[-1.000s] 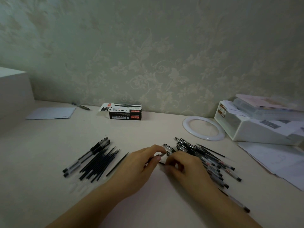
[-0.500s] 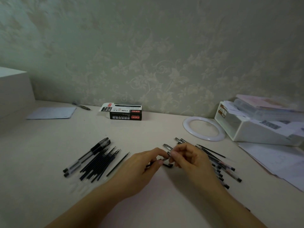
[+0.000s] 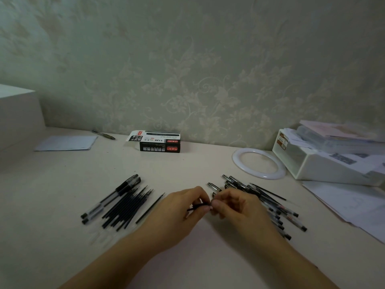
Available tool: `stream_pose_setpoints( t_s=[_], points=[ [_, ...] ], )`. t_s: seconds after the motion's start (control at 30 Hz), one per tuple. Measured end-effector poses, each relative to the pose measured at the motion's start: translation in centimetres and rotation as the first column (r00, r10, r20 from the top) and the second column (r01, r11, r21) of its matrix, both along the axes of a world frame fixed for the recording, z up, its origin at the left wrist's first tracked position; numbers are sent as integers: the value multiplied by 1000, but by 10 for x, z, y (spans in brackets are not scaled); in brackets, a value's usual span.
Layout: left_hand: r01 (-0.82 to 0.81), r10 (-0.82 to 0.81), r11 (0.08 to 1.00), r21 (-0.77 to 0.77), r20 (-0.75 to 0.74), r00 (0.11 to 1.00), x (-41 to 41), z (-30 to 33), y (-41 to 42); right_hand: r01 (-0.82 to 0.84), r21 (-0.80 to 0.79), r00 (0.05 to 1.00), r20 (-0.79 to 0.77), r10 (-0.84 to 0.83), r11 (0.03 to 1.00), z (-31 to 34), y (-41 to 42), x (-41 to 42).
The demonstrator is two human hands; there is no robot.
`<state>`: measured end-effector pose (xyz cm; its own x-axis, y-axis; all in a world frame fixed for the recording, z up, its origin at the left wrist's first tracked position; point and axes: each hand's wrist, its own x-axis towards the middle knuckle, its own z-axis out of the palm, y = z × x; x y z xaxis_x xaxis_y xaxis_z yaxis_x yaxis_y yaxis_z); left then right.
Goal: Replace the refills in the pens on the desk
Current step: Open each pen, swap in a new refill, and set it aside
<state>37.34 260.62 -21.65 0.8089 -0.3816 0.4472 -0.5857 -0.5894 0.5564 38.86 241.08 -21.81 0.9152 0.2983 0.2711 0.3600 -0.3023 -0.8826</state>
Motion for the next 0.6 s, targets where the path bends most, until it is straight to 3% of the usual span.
stream_pose_setpoints(
  t_s=[0.07, 0.17, 0.37, 0.6],
  points=[
    [0, 0, 1000, 19, 10, 1000, -1, 1, 0, 44, -108, 996, 87, -34, 993, -1, 1, -2],
    [-20, 19, 999, 41, 27, 999, -1, -1, -1, 91, -129, 984, 166, -69, 987, 0, 3, -4],
    [-28, 28, 1000, -13, 13, 1000, 2, -2, 1, 43, -160, 991, 134, -21, 986, -1, 0, 0],
    [-23, 22, 999, 26, 34, 999, 1, -5, -2, 69, -155, 988, 146, -46, 985, -2, 0, -1]
  ],
)
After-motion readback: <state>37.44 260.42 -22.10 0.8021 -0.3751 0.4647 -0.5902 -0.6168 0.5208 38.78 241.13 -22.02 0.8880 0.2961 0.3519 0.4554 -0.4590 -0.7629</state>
